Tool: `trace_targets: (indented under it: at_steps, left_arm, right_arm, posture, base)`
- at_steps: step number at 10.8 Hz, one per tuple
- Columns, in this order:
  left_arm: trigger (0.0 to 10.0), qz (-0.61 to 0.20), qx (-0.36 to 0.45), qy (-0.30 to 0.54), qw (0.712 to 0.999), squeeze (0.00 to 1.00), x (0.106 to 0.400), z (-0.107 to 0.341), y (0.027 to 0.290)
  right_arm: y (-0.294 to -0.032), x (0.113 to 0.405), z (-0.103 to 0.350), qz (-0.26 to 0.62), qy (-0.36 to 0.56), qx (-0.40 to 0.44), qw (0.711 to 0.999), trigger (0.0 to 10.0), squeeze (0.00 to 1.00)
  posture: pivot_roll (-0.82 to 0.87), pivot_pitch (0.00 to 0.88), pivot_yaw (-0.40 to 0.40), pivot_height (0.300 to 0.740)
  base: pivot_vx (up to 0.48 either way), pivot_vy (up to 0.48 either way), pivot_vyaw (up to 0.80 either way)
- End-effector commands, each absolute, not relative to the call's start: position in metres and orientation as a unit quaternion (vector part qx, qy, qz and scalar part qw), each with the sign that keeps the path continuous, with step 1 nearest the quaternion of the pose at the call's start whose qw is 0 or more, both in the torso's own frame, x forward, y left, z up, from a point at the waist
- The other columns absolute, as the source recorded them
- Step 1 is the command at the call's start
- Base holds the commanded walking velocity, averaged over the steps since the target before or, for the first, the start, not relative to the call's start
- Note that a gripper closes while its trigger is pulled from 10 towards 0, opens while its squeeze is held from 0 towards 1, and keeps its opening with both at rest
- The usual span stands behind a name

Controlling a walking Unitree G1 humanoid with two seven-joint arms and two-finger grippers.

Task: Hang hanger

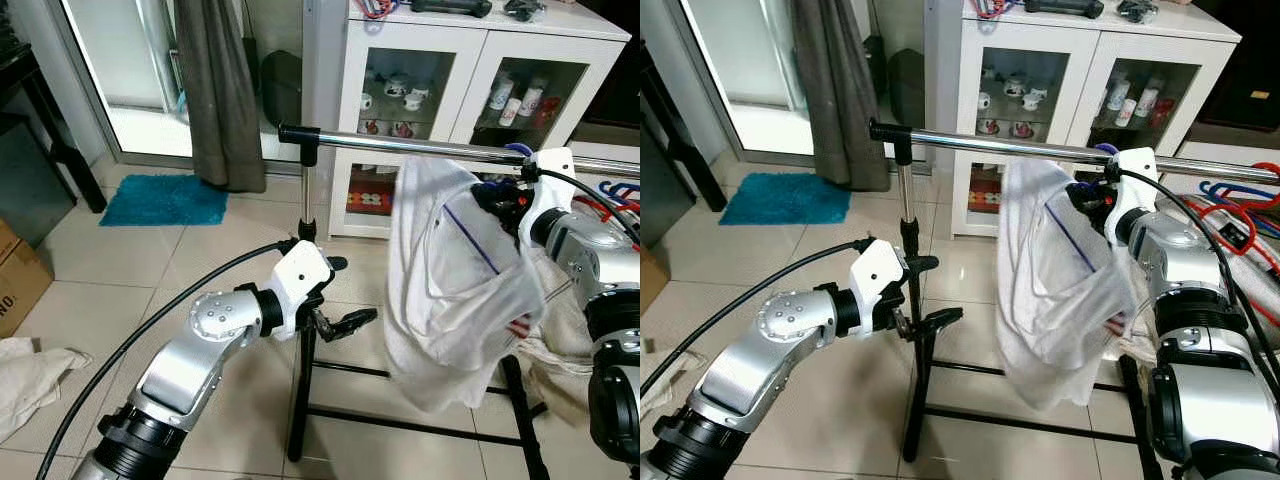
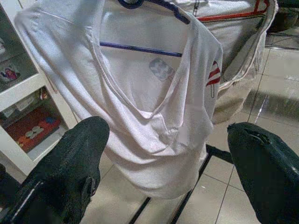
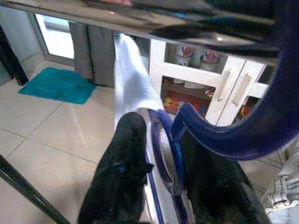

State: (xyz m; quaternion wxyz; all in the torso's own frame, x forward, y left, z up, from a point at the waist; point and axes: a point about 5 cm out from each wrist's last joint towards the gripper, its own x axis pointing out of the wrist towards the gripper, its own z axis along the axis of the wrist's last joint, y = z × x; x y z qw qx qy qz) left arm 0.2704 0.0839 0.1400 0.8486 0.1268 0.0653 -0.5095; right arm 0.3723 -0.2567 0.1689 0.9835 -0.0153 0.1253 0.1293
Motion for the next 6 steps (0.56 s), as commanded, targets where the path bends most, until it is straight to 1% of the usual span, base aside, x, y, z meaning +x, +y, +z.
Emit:
trace_targets:
  at_steps: [1, 6]
  left_arm:
    - [10.0, -0.511, 0.134, 0.066, 0.846, 0.00, 0.2717, 0.1406, 0.0833]
    - [10.0, -0.513, 0.136, 0.066, 0.845, 0.00, 0.2714, 0.1389, 0.0830]
  right_arm:
    - [-0.2632, 0.3694, 0.1666, 0.120, 0.135, -0.020, 0.983, 0.0, 0.00]
    - [-0.2650, 0.3666, 0.1682, 0.122, 0.131, -0.020, 0.984, 0.0, 0.00]
  posture:
    - [0.02, 0.000, -0.039, 0.740]
    - [0.01, 0.000, -0.032, 0.740]
  base:
    - [0.000, 0.000, 0.00]
    - [0.000, 0.000, 0.00]
